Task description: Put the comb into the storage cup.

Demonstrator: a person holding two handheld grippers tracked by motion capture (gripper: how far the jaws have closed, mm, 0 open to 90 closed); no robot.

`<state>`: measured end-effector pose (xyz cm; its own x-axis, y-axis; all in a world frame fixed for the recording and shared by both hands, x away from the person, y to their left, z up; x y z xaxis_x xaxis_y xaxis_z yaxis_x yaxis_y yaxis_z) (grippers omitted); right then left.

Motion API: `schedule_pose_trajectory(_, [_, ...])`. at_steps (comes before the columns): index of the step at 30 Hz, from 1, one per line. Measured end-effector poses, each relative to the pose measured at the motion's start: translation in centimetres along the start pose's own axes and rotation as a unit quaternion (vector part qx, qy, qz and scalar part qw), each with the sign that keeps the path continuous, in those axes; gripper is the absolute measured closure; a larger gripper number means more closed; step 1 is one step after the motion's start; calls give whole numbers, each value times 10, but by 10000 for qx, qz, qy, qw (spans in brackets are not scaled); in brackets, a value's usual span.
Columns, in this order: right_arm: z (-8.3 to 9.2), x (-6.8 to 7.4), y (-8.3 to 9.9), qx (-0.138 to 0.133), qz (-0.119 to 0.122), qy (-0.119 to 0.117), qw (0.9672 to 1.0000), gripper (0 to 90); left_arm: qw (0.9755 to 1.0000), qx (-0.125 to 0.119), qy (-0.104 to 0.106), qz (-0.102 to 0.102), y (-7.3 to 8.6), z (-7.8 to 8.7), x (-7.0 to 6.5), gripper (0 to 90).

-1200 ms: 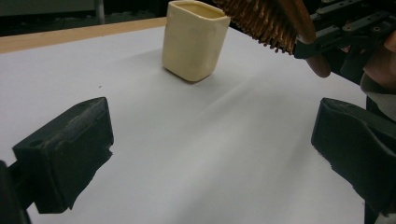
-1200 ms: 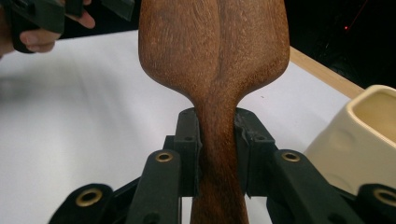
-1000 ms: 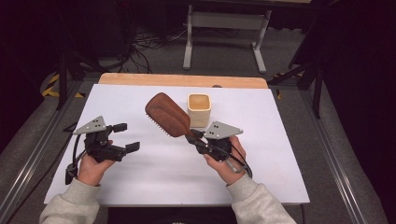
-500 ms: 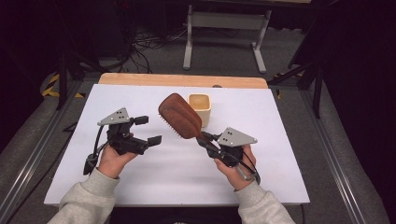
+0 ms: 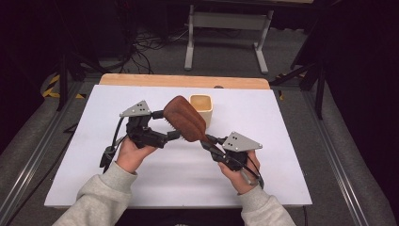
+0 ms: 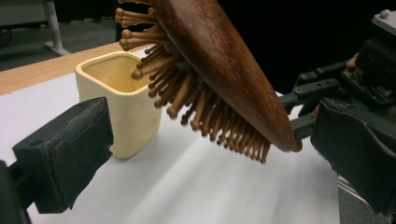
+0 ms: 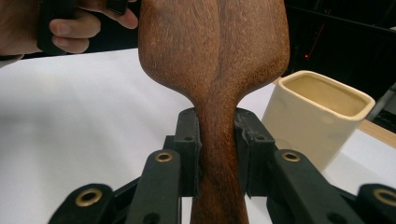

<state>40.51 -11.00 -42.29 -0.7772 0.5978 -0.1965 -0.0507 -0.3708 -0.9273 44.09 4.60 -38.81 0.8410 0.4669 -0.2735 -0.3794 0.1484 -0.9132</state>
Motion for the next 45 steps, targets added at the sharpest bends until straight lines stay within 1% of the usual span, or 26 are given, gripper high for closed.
schedule_pose_trajectory(2, [0, 0, 0, -7, 5, -9, 10000, 726, 10000, 35, -62, 64, -2, -5, 1, 1])
schedule_pose_trajectory(4, [0, 1, 1, -7, 15, -12, 10000, 726, 9999, 15, -109, 130, -4, -9, 1, 1])
schedule_pose_trajectory(7, [0, 2, 1, -15, 44, -12, 10000, 726, 9997, 13, -141, 215, -6, -14, 1, 4])
schedule_pose_trajectory(9, [0, 2, 1, -14, 56, -17, 10000, 726, 9996, 35, -157, 231, -6, -16, 1, 4])
schedule_pose_trajectory(11, [-1, 3, 1, -12, 69, -22, 10000, 726, 9995, 43, -240, 194, -7, -18, 1, 6])
schedule_pose_trajectory(13, [-1, 3, 1, -12, 85, -12, 10000, 726, 9994, 33, -281, 217, -7, -19, 1, 11])
schedule_pose_trajectory(14, [-1, 4, 1, 5, 90, -24, 10000, 726, 9993, 37, -295, 220, -7, -19, 1, 26])
schedule_pose_trajectory(15, [-1, 3, 1, 10, 111, -11, 9999, 726, 9994, 39, -226, 244, -8, -19, 0, 32])
schedule_pose_trajectory(16, [-1, 3, 2, 16, 124, -9, 9999, 726, 9994, 39, -226, 244, -8, -19, 0, 41])
schedule_pose_trajectory(17, [-2, 3, 2, 35, 119, -9, 9999, 726, 9996, 85, -194, 195, -7, -20, -1, 54])
schedule_pose_trajectory(18, [-2, 2, 3, 36, 123, -3, 9999, 726, 9995, 105, -176, 222, -7, -21, -2, 61])
schedule_pose_trajectory(20, [-2, 2, 3, 33, 127, 10, 9999, 726, 9996, 111, -165, 212, -7, -21, -2, 113])
schedule_pose_trajectory(21, [-2, 2, 4, 47, 131, 4, 9999, 726, 9995, 123, -128, 251, -7, -20, -3, 113])
schedule_pose_trajectory(22, [-3, 2, 4, 43, 158, 7, 9999, 725, 9994, 123, -111, 315, -7, -20, -3, 178])
schedule_pose_trajectory(24, [-3, 3, 4, 22, 188, 18, 9998, 725, 9988, 104, -19, 475, -7, -19, -2, 223])
schedule_pose_trajectory(26, [-3, 1, 4, 12, 206, 39, 9998, 726, 9979, 97, 83, 640, -8, -18, -2, 257])
schedule_pose_trajectory(28, [-4, 0, 5, 11, 281, 61, 9996, 725, 9966, 109, 208, 791, -9, -17, -2, 297])
schedule_pose_trajectory(29, [-4, -1, 6, 21, 338, 93, 9994, 725, 9959, 125, 271, 850, -9, -16, -2, 323])
schedule_pose_trajectory(31, [-5, -3, 7, 37, 412, 116, 9991, 725, 9954, 149, 328, 885, -9, -15, -3, 355])
schedule_pose_trajectory(34, [-6, -4, 9, 85, 535, 163, 9984, 725, 9962, 174, 395, 757, -9, -14, -7, 393])
schedule_pose_trajectory(35, [-7, -5, 10, 108, 588, 190, 9980, 725, 9961, 173, 420, 755, -9, -14, -9, 419])
schedule_pose_trajectory(40, [-8, -5, 12, 117, 662, 168, 9976, 725, 9959, 213, 576, 660, -11, -11, -15, 486])
schedule_pose_trajectory(42, [-8, -5, 12, 113, 702, 172, 9973, 726, 9962, 228, 601, 586, -12, -11, -18, 506])
schedule_pose_trajectory(43, [-9, -5, 12, 122, 719, 177, 9972, 726, 9968, 226, 604, 463, -13, -10, -20, 518])
schedule_pose_trajectory(44, [-9, -5, 12, 130, 747, 170, 9970, 726, 9964, 238, 656, 479, -13, -9, -23, 531])
schedule_pose_trajectory(45, [-10, -5, 13, 143, 764, 162, 9968, 726, 9966, 244, 671, 416, -14, -9, -24, 543])
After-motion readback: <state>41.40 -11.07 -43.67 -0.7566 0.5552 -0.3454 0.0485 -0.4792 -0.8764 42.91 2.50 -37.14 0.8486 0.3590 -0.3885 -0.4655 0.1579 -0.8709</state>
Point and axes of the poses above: each handheld gripper's, and its own axes: z roughly backward along the jaws, y roughly out of its underside, x roughly to its left, the point moved 9 cm from there along -z, roughly forward along the jaws, and after that the axes turned 3 degrees about z, right-handed, at the moved point
